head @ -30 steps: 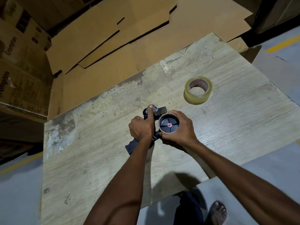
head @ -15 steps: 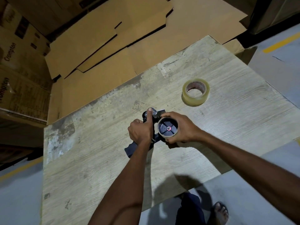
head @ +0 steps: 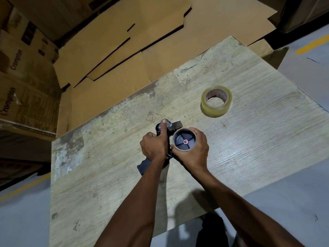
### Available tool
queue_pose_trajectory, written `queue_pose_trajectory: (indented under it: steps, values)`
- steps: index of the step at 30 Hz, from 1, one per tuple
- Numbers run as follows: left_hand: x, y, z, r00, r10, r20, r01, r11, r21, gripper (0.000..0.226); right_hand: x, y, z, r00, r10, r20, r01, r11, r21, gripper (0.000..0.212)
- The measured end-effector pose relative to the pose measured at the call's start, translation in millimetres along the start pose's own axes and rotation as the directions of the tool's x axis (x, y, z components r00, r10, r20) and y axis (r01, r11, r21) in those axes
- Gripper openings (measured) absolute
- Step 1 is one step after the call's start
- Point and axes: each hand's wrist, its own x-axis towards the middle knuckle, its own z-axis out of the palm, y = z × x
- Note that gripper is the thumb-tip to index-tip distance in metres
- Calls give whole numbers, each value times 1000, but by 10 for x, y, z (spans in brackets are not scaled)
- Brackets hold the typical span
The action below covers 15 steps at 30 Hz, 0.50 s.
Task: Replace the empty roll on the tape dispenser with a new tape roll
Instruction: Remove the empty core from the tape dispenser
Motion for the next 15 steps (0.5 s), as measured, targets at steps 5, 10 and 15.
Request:
queue_pose_trajectory:
  steps: [5, 10, 15]
  values:
    - [-4, 0, 28, 1000, -20, -2, 20, 999, 47, 77, 162, -14, -224, 969, -158, 190, 147, 987, 72, 71]
    - [11, 0, -30, 998, -28, 49, 24, 997, 80, 58, 877, -811, -412, 869, -472, 146, 456, 880, 133, 77]
    - [-66, 51, -67, 999, -13, 39, 10, 997, 71, 78, 1027, -735, -678, 911, -368, 185, 364, 930, 54, 87]
